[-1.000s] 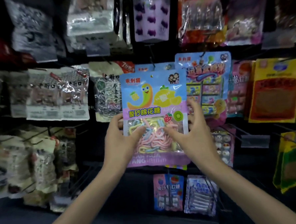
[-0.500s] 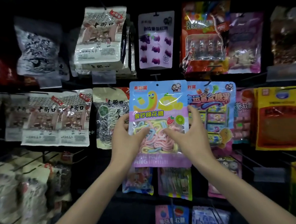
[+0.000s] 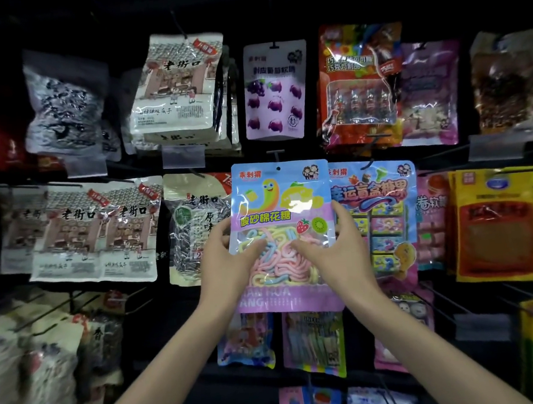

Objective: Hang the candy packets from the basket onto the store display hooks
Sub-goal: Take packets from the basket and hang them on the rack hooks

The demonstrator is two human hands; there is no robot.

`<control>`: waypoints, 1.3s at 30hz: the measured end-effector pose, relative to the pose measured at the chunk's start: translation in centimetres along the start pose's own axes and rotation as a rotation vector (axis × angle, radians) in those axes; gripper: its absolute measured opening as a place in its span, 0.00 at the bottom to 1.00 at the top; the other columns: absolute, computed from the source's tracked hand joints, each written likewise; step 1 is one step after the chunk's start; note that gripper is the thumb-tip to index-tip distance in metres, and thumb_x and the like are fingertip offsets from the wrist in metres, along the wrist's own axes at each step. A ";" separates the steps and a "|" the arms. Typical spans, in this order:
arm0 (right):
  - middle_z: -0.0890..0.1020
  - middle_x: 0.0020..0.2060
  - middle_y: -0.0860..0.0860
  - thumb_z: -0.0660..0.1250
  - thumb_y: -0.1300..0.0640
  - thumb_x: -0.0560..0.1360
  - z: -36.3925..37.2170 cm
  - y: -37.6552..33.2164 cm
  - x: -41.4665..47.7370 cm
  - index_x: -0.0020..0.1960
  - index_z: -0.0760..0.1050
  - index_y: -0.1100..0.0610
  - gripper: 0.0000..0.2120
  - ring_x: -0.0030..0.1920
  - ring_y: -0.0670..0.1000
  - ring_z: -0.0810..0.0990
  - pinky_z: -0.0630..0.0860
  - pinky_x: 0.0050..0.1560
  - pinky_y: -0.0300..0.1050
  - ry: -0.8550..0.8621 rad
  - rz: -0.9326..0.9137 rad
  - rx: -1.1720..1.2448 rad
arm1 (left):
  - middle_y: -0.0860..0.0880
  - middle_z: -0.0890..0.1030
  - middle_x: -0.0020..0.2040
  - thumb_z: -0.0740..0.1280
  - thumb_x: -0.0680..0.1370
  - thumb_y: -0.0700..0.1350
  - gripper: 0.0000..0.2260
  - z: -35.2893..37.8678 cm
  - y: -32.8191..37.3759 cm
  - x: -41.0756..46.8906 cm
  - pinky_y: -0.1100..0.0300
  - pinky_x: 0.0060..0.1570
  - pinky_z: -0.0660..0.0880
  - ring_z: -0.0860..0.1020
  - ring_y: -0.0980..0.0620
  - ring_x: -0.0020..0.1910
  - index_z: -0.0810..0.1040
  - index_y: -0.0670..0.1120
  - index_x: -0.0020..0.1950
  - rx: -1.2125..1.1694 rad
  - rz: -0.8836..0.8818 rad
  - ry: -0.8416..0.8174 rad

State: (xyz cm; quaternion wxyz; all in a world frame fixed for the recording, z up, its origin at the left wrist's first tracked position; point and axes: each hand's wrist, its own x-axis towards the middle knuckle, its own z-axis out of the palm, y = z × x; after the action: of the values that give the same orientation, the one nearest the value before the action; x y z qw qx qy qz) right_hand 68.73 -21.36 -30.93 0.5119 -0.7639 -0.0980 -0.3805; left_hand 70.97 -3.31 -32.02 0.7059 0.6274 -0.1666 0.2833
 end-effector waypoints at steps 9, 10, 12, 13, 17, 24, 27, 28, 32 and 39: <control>0.72 0.68 0.32 0.80 0.50 0.73 -0.2 -0.4 -0.2 0.82 0.59 0.46 0.45 0.66 0.35 0.74 0.69 0.61 0.30 -0.044 -0.014 0.034 | 0.52 0.86 0.44 0.78 0.76 0.40 0.19 -0.3 -0.2 0.1 0.49 0.36 0.85 0.88 0.48 0.40 0.77 0.62 0.54 -0.041 -0.011 -0.018; 0.73 0.61 0.27 0.80 0.51 0.73 -0.1 -0.1 -0.1 0.81 0.61 0.46 0.43 0.58 0.30 0.76 0.72 0.56 0.27 -0.047 -0.011 0.030 | 0.54 0.86 0.42 0.78 0.76 0.39 0.19 -0.3 -0.2 0.0 0.52 0.34 0.84 0.88 0.49 0.39 0.77 0.63 0.52 -0.043 -0.008 -0.024; 0.72 0.53 0.25 0.80 0.52 0.73 -0.2 0.3 0.1 0.77 0.65 0.44 0.38 0.51 0.31 0.76 0.77 0.54 0.33 -0.048 -0.004 0.013 | 0.60 0.85 0.39 0.77 0.77 0.39 0.18 -0.3 -0.1 0.0 0.58 0.30 0.82 0.87 0.52 0.37 0.76 0.62 0.51 -0.024 -0.004 -0.037; 0.74 0.53 0.26 0.81 0.51 0.73 -0.2 0.3 0.1 0.75 0.66 0.43 0.37 0.52 0.32 0.77 0.78 0.55 0.35 -0.043 -0.009 0.015 | 0.61 0.85 0.38 0.77 0.77 0.39 0.18 -0.3 0.0 0.0 0.60 0.29 0.81 0.87 0.53 0.36 0.77 0.61 0.51 -0.011 -0.003 -0.038; 0.73 0.68 0.34 0.80 0.49 0.73 0.1 0.5 0.4 0.80 0.62 0.47 0.41 0.67 0.41 0.74 0.74 0.65 0.43 -0.041 -0.016 0.028 | 0.62 0.85 0.39 0.77 0.77 0.39 0.16 0.0 0.0 0.5 0.57 0.30 0.81 0.87 0.51 0.37 0.77 0.60 0.52 0.055 -0.010 -0.028; 0.66 0.79 0.47 0.80 0.49 0.73 1.2 2.0 2.4 0.84 0.56 0.49 0.48 0.78 0.53 0.66 0.69 0.68 0.50 -0.058 -0.016 -0.067 | 0.52 0.86 0.46 0.76 0.78 0.43 0.11 0.4 -0.9 2.3 0.51 0.36 0.85 0.87 0.53 0.37 0.80 0.56 0.55 0.239 0.009 -0.015; 0.70 0.75 0.51 0.79 0.47 0.73 1.9 2.6 3.5 0.82 0.61 0.47 0.43 0.73 0.54 0.71 0.69 0.61 0.47 -0.065 -0.012 -0.123 | 0.51 0.87 0.47 0.77 0.77 0.45 0.09 0.7 -1.8 3.9 0.47 0.38 0.85 0.87 0.52 0.37 0.81 0.55 0.54 0.308 -0.008 -0.016; 0.71 0.74 0.51 0.79 0.46 0.74 2.0 2.9 3.9 0.81 0.62 0.46 0.42 0.70 0.53 0.72 0.68 0.60 0.47 -0.072 -0.006 -0.132 | 0.50 0.86 0.49 0.77 0.76 0.46 0.09 0.9 -2.2 4.6 0.46 0.38 0.85 0.87 0.50 0.37 0.81 0.56 0.53 0.340 -0.011 -0.013; 0.71 0.74 0.52 0.77 0.45 0.75 2.7 3.9 5.7 0.81 0.62 0.46 0.40 0.60 0.50 0.73 0.68 0.56 0.44 -0.096 0.010 -0.171 | 0.47 0.83 0.54 0.76 0.69 0.55 0.12 1.6 -4.1 7.4 0.47 0.39 0.85 0.87 0.47 0.40 0.79 0.59 0.50 0.436 -0.041 -0.009; 0.74 0.72 0.53 0.78 0.44 0.74 4.9 5.8 8.5 0.81 0.62 0.47 0.42 0.68 0.58 0.76 0.75 0.65 0.55 -0.079 0.061 -0.275 | 0.47 0.82 0.55 0.72 0.63 0.61 0.19 2.9 -7.1 11.3 0.45 0.46 0.85 0.85 0.45 0.45 0.78 0.60 0.52 0.529 -0.050 0.015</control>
State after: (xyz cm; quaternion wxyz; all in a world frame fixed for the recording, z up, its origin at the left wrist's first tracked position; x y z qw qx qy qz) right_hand 80.10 -21.84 -30.11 0.4094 -0.8440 -0.0417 -0.3441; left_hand 84.51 -4.34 -30.56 0.5256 0.7918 -0.0659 0.3042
